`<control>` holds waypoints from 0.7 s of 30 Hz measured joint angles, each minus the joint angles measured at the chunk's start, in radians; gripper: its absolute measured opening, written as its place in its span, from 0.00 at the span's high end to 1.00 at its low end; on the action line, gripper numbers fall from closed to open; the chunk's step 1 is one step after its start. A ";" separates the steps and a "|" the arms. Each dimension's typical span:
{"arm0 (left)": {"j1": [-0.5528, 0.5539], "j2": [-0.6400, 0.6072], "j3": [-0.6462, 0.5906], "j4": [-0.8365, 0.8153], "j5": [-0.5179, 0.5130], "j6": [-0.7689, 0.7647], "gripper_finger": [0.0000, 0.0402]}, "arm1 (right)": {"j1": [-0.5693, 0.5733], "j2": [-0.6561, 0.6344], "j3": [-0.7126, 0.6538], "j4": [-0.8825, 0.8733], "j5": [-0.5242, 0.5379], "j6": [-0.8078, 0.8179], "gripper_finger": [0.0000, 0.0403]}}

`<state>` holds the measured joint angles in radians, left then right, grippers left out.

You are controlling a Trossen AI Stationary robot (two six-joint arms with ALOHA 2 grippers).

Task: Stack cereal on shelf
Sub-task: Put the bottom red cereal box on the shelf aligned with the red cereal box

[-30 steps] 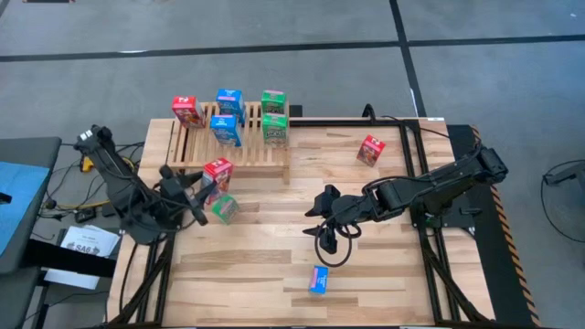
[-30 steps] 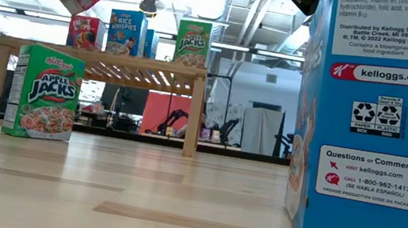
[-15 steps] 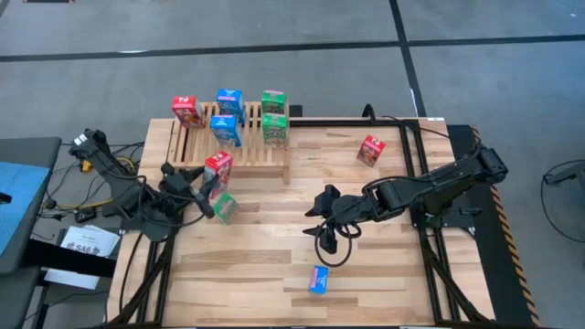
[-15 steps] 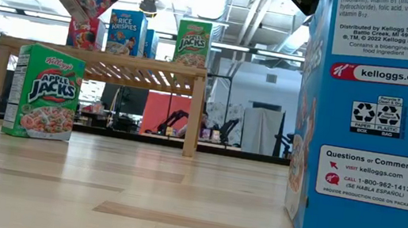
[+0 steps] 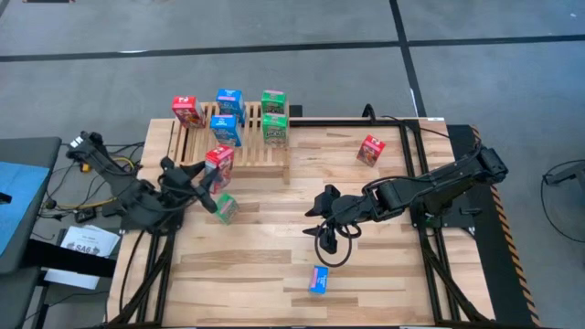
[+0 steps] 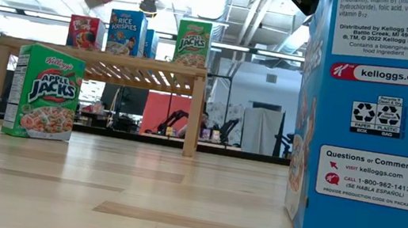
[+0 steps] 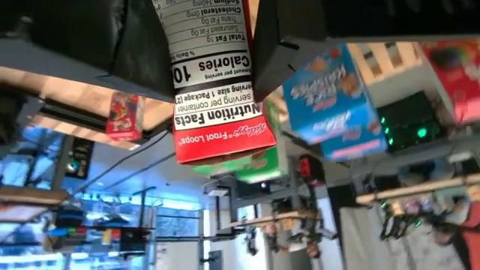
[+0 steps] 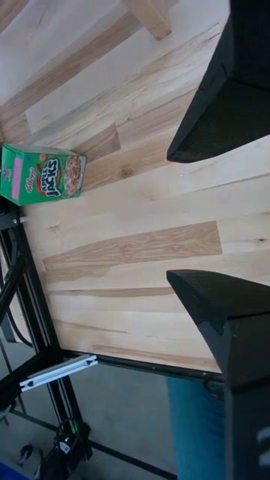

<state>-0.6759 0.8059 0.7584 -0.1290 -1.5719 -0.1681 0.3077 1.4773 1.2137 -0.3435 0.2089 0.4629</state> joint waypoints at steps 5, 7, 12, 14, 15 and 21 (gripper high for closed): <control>-0.004 -0.003 0.026 0.076 0.000 0.169 0.69 | 0.000 0.000 0.000 0.000 0.000 0.004 0.33; -0.004 -0.012 0.029 0.076 -0.001 0.190 0.69 | 0.000 0.000 0.000 0.000 0.000 0.007 0.33; -0.004 -0.052 0.032 0.077 0.000 0.240 0.68 | 0.011 0.000 0.000 0.000 0.000 0.007 0.33; -0.004 -0.081 0.032 0.075 0.000 0.253 0.69 | 0.018 0.000 0.000 0.000 0.000 0.007 0.33; -0.004 -0.096 0.032 0.070 0.000 0.255 0.69 | 0.022 0.000 0.000 0.000 0.000 0.007 0.33; -0.004 -0.187 0.032 -0.017 0.000 0.242 0.71 | 0.048 0.000 0.000 0.000 0.000 0.007 0.33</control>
<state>-0.6804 0.6189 0.7902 -0.1455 -1.5715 0.0734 0.3555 1.4773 1.2137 -0.3435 0.2086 0.4702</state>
